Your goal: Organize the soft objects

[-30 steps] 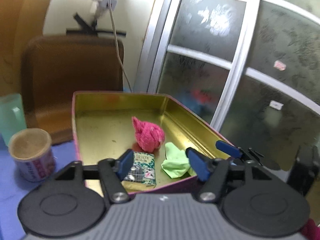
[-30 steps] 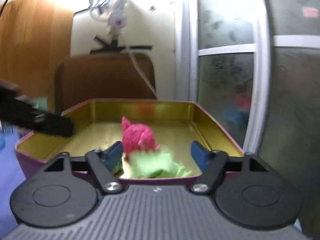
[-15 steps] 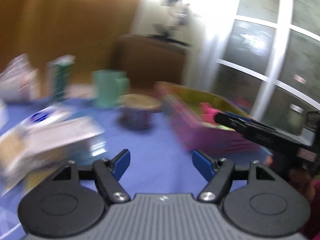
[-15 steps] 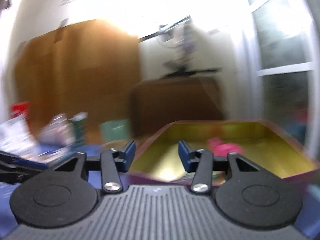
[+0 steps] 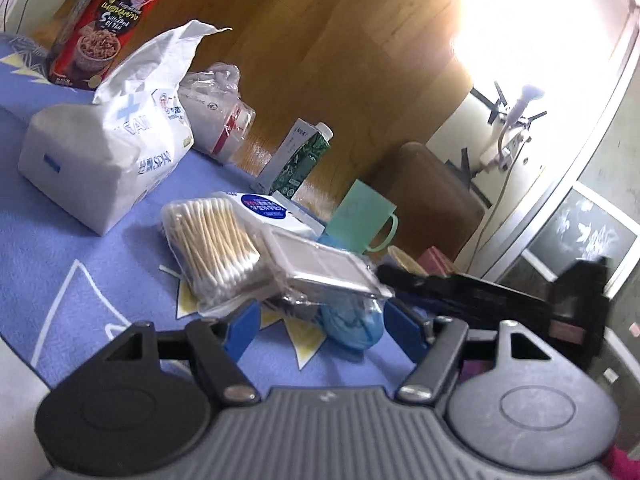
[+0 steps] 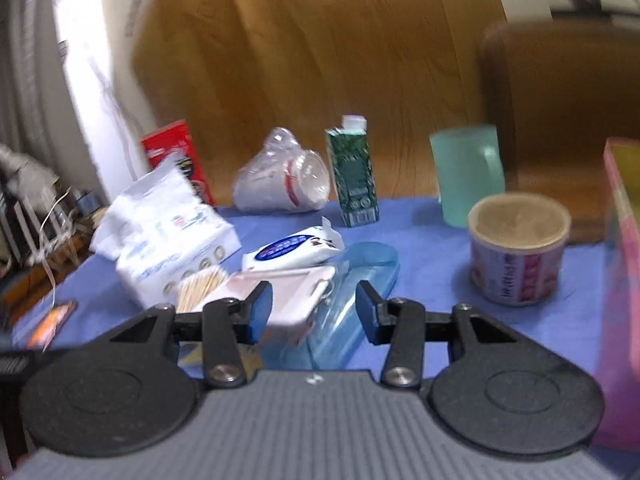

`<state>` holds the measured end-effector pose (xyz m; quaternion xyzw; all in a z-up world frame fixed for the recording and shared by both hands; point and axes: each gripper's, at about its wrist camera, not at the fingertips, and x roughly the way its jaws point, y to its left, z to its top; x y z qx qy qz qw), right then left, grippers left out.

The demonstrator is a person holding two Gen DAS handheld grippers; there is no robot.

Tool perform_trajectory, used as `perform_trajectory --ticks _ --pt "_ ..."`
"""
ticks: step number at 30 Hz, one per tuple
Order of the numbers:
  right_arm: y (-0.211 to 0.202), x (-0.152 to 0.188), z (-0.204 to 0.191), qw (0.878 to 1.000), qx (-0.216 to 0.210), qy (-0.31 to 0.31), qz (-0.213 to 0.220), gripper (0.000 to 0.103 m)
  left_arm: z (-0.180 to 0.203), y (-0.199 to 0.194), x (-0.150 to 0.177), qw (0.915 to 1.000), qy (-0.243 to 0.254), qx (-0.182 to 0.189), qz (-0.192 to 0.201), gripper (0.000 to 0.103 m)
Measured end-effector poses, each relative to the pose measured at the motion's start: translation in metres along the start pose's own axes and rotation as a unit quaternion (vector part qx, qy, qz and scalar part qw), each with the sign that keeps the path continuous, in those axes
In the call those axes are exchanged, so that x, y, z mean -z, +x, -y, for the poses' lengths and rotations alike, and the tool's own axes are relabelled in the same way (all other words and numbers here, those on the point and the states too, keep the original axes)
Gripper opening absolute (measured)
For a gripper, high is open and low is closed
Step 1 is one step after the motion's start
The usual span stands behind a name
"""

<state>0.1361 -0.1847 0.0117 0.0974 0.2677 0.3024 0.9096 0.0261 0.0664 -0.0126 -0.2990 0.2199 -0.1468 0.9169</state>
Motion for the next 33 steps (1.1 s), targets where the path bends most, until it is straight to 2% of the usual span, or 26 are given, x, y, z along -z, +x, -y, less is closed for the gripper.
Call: perform_trajectory --ticks 1,2,3,9,15,18,19,20,22,26,30,33 --pt "0.005 0.0 0.005 0.999 -0.007 0.026 -0.017 0.046 0.0 0.0 0.001 1.0 -0.004 0.003 0.001 0.069" --pt "0.0 0.006 0.007 0.998 -0.027 0.048 -0.022 0.029 -0.002 -0.001 0.001 0.9999 -0.008 0.007 0.002 0.069" --pt "-0.005 0.008 0.007 0.997 -0.046 0.055 -0.022 0.025 -0.004 -0.001 0.0 0.9999 -0.012 0.01 0.001 0.069" --pt "-0.046 0.027 0.007 0.997 -0.053 0.053 -0.01 0.016 -0.003 0.001 0.001 0.9998 -0.014 0.014 -0.001 0.069" --pt "-0.089 0.061 0.026 0.999 -0.022 0.041 -0.012 0.015 0.007 0.004 0.004 0.9995 0.015 0.016 -0.023 0.069" --pt "-0.099 0.081 0.034 0.998 -0.006 0.049 -0.025 0.022 0.016 0.009 0.007 0.998 0.038 0.02 -0.046 0.069" --pt "-0.104 0.086 0.036 0.999 -0.002 0.045 -0.024 0.038 0.02 0.011 0.008 0.9972 0.045 0.021 -0.057 0.071" --pt "-0.108 0.089 0.037 0.999 0.003 0.038 -0.022 0.061 0.024 0.013 0.01 0.9964 0.048 0.022 -0.066 0.072" --pt "-0.116 0.095 0.034 1.0 0.014 0.009 -0.013 0.082 0.031 0.018 0.015 0.9943 0.049 0.029 -0.09 0.073" --pt "-0.108 0.1 0.017 0.997 0.023 -0.076 -0.021 0.082 0.052 0.026 0.025 0.9892 0.075 0.028 -0.123 0.073" --pt "-0.087 0.103 0.003 0.986 0.039 -0.156 -0.032 0.082 0.063 0.042 0.034 0.9834 0.092 0.002 -0.156 0.072" --pt "-0.074 0.105 -0.003 0.985 0.024 -0.167 -0.04 0.076 0.071 0.044 0.041 0.9827 0.109 -0.001 -0.15 0.069"
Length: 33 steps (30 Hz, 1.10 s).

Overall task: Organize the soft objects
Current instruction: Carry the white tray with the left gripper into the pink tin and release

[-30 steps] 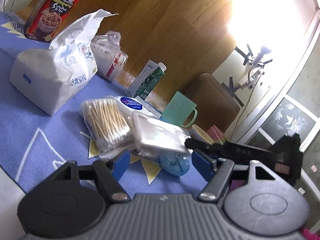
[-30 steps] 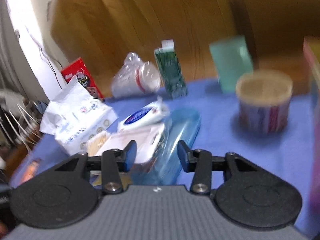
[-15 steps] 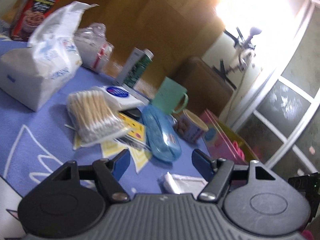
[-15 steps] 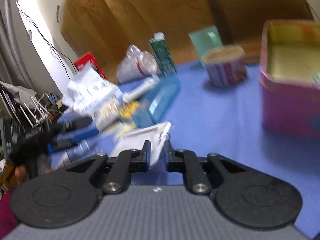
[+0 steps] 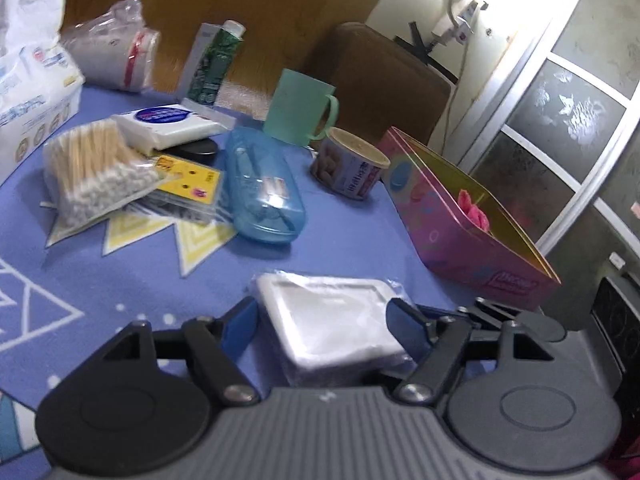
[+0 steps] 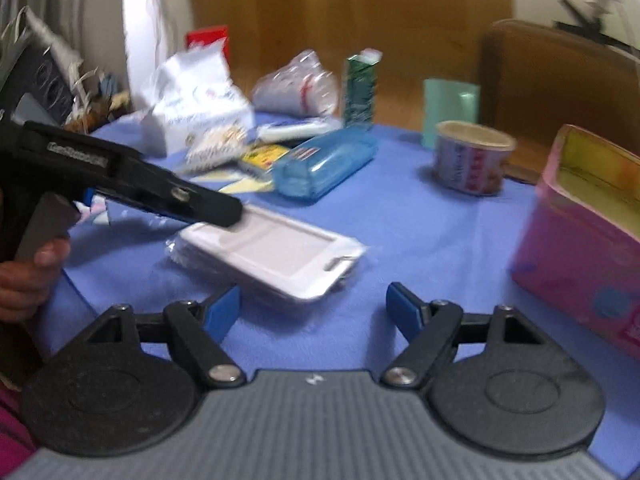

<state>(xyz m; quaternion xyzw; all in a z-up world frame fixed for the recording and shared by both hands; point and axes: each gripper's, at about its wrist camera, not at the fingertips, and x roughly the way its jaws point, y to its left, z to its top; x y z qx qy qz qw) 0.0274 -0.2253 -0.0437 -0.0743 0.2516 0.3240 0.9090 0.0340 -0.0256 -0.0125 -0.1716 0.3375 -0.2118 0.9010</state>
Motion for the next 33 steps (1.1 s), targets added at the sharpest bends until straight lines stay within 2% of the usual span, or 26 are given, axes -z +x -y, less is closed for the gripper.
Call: perform_trajectory --ticks 2,5,8,13,16,22,25,27,28,30,33 --pt "0.001 -0.001 -0.005 1.0 0.005 -0.006 0.008 0.068 0.008 0.001 0.0 0.9999 0.009 -0.009 -0.002 0.069" --pt "-0.009 0.0 -0.003 0.999 0.031 -0.016 0.035 0.066 0.02 0.002 -0.006 0.9997 0.022 -0.001 -0.003 0.065" --pt "-0.028 -0.001 0.007 0.996 0.046 0.002 0.071 0.065 0.04 0.004 -0.021 0.9983 0.053 0.018 0.013 0.065" --pt "-0.061 -0.008 0.026 0.984 0.117 0.006 0.133 0.065 0.092 0.025 -0.052 0.9918 0.111 0.053 0.035 0.065" --pt "-0.076 -0.011 0.046 0.975 0.162 0.015 0.151 0.065 0.121 0.048 -0.067 0.9856 0.148 0.072 0.04 0.065" --pt "-0.088 -0.01 0.095 0.96 0.235 0.046 0.143 0.065 0.172 0.111 -0.082 0.9779 0.19 0.084 0.021 0.065" --pt "-0.087 -0.015 0.124 0.957 0.254 0.064 0.127 0.066 0.195 0.144 -0.092 0.974 0.216 0.065 0.023 0.073" --pt "-0.079 -0.022 0.144 0.952 0.274 0.07 0.116 0.069 0.206 0.164 -0.096 0.9708 0.234 0.044 0.024 0.073" --pt "-0.072 -0.025 0.153 0.947 0.295 0.07 0.108 0.074 0.208 0.17 -0.096 0.9706 0.237 0.038 0.022 0.073" --pt "-0.061 -0.026 0.167 0.937 0.328 0.067 0.095 0.074 0.21 0.178 -0.097 0.9721 0.232 0.032 0.014 0.073" --pt "-0.063 -0.019 0.175 0.937 0.322 0.091 0.102 0.074 0.209 0.171 -0.09 0.9708 0.236 0.041 0.014 0.073"
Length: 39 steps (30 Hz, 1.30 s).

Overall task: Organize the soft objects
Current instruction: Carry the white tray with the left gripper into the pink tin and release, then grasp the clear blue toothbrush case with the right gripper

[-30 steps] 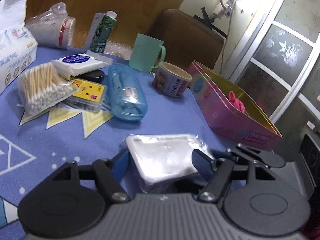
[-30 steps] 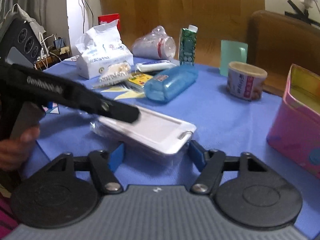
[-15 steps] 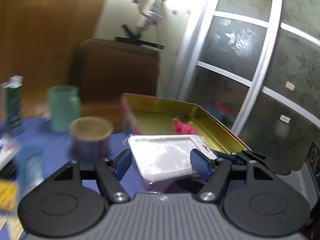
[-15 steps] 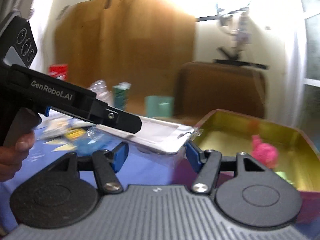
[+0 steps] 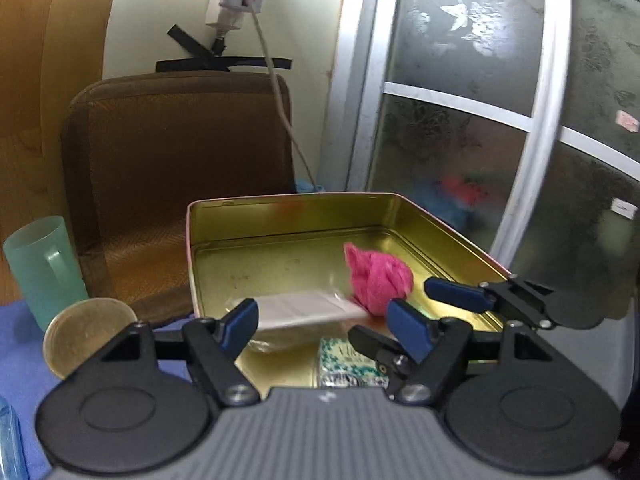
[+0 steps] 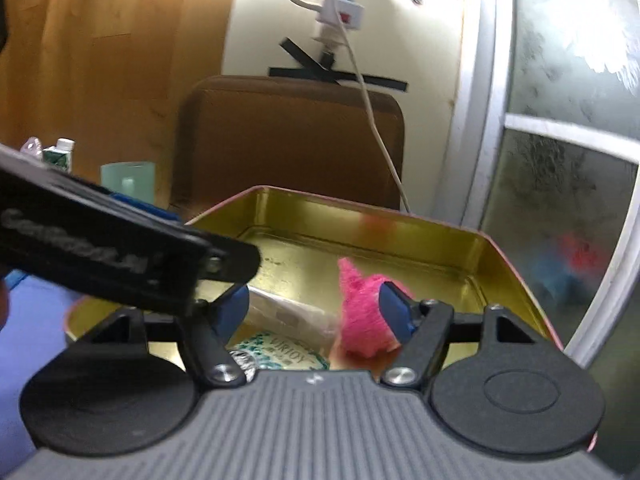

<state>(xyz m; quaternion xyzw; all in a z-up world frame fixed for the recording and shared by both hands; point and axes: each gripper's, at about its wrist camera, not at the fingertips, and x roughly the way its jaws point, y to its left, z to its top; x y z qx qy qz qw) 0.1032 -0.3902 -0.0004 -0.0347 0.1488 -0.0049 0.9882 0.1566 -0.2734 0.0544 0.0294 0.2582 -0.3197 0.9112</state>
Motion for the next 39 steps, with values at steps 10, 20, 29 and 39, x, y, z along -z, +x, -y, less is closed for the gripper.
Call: perform_trajectory --ticks 10,20,29,39 --pt "-0.041 0.013 -0.008 0.999 0.003 0.045 0.027 0.074 0.008 -0.045 0.015 0.9998 -0.003 0.011 0.015 0.073" --pt "-0.078 0.016 -0.029 0.996 -0.012 0.069 0.054 0.073 -0.035 -0.119 0.063 0.9973 -0.066 0.021 0.026 0.073" --pt "-0.079 0.01 -0.09 0.994 -0.098 0.028 0.037 0.06 -0.097 -0.17 0.124 0.9916 -0.119 -0.05 -0.007 0.073" --pt "-0.047 -0.001 -0.177 0.976 -0.214 -0.022 -0.035 0.061 -0.178 -0.229 0.168 0.9582 -0.233 -0.163 0.028 0.07"
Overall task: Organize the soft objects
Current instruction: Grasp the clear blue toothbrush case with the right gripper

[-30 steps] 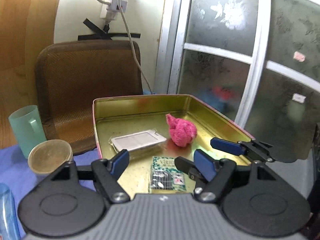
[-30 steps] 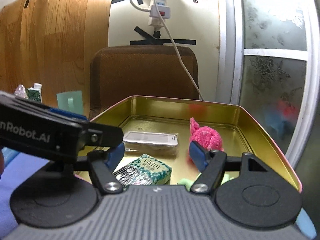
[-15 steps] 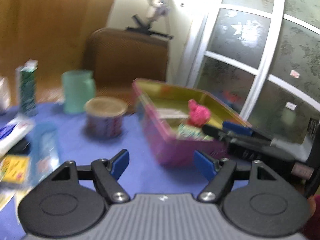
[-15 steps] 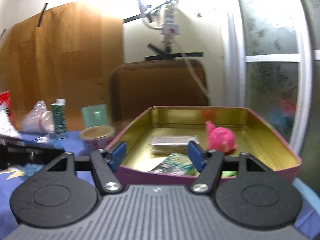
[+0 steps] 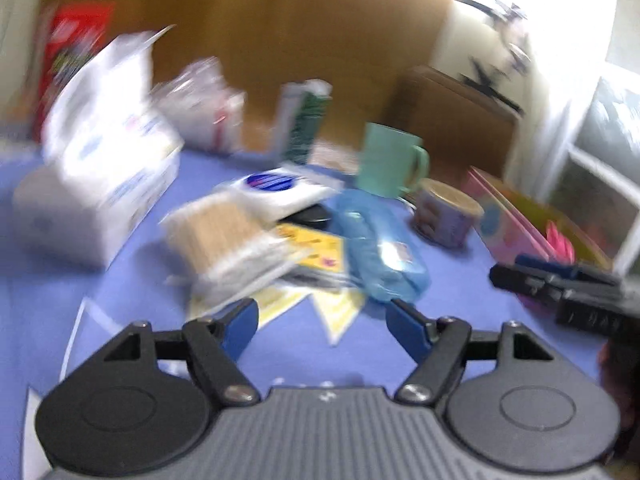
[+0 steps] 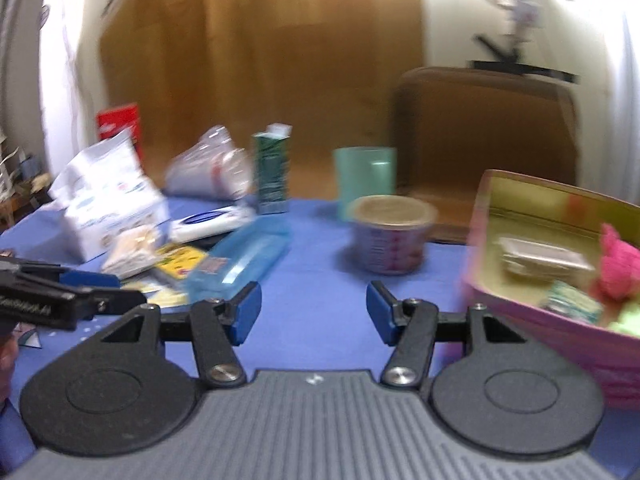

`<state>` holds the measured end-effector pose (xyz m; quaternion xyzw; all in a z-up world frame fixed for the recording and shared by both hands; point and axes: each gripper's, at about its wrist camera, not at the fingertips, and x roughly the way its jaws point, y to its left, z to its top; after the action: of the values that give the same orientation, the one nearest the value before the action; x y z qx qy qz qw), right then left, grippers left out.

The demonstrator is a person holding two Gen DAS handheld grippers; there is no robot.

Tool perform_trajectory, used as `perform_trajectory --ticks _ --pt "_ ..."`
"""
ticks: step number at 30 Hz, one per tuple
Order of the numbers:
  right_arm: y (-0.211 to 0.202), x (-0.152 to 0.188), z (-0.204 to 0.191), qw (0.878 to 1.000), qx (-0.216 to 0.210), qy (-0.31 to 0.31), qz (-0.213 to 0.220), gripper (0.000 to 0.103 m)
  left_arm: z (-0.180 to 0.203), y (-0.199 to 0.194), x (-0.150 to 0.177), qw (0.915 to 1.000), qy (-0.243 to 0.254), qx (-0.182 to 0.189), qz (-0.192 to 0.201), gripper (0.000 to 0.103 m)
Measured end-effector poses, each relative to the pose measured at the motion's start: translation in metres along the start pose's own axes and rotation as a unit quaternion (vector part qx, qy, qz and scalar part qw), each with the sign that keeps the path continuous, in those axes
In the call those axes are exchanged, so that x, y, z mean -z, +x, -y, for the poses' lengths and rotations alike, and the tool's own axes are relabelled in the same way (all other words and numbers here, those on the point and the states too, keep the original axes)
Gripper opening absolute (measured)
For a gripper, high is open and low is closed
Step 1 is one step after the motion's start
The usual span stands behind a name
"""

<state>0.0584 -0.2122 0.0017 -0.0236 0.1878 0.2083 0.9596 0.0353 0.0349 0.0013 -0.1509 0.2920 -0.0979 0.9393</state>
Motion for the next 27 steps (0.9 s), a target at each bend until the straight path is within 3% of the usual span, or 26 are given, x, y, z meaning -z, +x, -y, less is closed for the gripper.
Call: perform_trajectory --ticks 4,9,13,14,20,27 --pt "0.03 -0.012 -0.024 1.0 -0.021 -0.015 -0.014 0.071 -0.015 -0.008 -0.002 0.9986 -0.042 0.007 0.03 0.07" --pt "0.063 -0.02 -0.037 0.999 -0.023 -0.011 -0.039 0.074 -0.005 -0.011 0.001 0.9991 -0.016 0.004 0.039 0.07" --pt "0.08 -0.016 -0.033 0.997 -0.035 0.015 -0.065 0.072 0.0 -0.009 0.001 0.9992 0.002 0.003 0.041 0.071" --pt "0.081 -0.014 -0.031 0.997 -0.039 0.021 -0.07 0.062 0.001 -0.009 0.001 0.9992 0.004 0.004 0.04 0.071" --pt "0.057 -0.002 -0.013 0.996 -0.047 0.032 -0.074 0.057 -0.005 -0.005 -0.002 0.9995 -0.003 0.011 0.031 0.071" --pt "-0.01 0.031 0.005 0.998 -0.035 0.02 -0.053 0.057 -0.001 0.005 -0.005 0.9996 0.004 0.028 -0.005 0.073"
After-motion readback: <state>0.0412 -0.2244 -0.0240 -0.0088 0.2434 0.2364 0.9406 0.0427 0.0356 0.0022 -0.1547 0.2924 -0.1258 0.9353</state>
